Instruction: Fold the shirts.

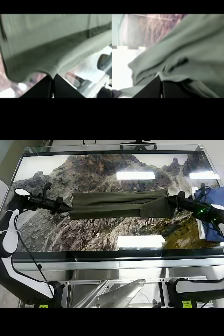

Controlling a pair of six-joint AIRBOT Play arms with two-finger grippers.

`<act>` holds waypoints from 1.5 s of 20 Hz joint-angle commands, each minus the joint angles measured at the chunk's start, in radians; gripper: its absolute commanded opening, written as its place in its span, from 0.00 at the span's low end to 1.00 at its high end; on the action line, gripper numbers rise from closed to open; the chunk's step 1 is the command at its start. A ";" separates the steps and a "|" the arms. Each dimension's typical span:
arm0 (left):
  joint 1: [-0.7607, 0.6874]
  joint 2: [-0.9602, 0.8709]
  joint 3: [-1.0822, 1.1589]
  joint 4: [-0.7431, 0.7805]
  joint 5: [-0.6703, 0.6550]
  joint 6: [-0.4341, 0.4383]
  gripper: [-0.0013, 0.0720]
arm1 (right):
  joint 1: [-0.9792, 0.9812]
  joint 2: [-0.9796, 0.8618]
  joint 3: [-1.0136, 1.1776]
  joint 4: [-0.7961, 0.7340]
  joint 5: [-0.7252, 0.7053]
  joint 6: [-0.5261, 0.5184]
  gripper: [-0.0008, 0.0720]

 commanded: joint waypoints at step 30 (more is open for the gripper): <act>-0.008 -0.282 0.537 0.001 -0.180 -0.135 0.02 | 0.083 -0.380 0.428 -0.511 0.121 0.006 0.95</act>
